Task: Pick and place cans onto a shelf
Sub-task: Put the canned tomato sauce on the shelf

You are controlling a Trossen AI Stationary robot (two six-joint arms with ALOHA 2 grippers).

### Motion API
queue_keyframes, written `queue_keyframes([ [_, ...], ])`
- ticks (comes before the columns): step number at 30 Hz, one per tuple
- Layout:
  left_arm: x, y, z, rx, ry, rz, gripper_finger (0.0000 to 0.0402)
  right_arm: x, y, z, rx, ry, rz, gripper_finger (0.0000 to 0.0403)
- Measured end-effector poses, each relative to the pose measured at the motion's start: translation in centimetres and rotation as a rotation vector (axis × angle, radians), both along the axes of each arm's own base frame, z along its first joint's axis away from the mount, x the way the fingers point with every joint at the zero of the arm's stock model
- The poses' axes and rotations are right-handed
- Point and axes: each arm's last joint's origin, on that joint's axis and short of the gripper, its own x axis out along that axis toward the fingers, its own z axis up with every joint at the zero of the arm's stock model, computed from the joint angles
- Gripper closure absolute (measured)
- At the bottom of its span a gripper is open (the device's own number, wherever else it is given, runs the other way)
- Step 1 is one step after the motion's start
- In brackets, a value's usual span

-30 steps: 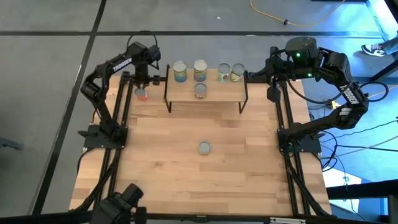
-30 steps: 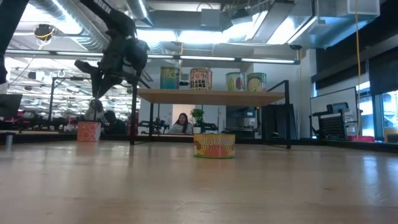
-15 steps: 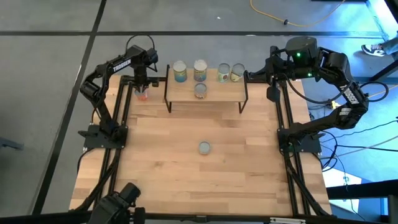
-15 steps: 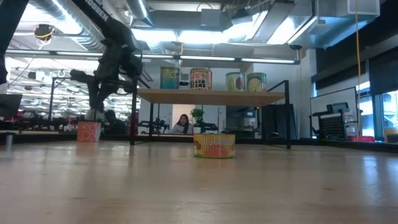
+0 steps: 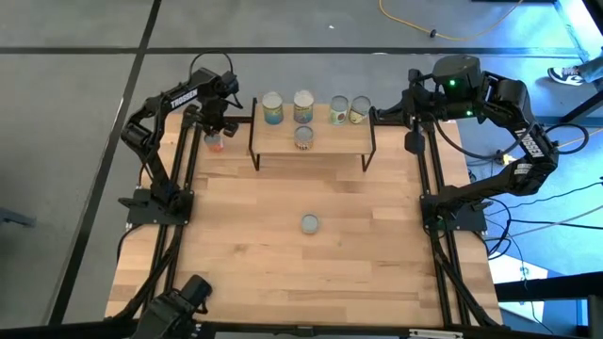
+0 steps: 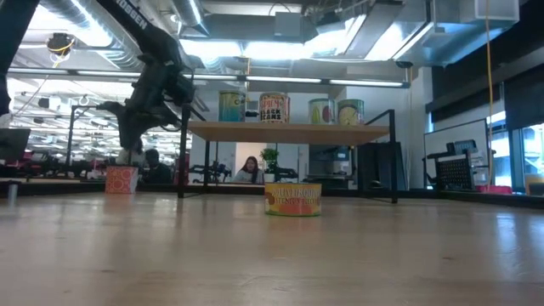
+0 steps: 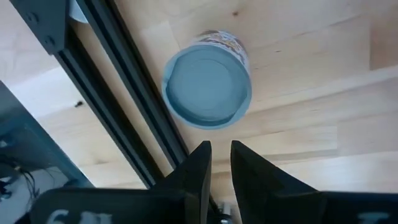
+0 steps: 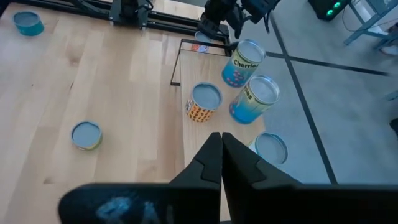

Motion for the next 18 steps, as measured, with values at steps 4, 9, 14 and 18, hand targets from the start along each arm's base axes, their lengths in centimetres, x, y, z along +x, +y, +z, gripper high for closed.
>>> queue_keyframes([
  [4,0.0,-0.2,-0.4,-0.030,-0.022,-0.006,0.0348,0.0,0.0,0.0,-0.013,0.004,0.010,0.0398],
  [9,-0.3,-0.9,-2.3,-0.079,-0.025,0.000,0.0348,0.0,0.0,0.0,-0.014,0.000,0.010,0.0398],
  [14,-0.3,-1.3,-3.6,-0.067,-0.004,-0.014,0.0348,0.1,-0.1,0.2,-0.025,-0.022,0.010,0.0398],
  [18,0.4,-1.1,-3.4,-0.010,0.007,-0.092,0.0348,0.2,-0.1,0.3,-0.030,-0.033,0.010,0.0398],
])
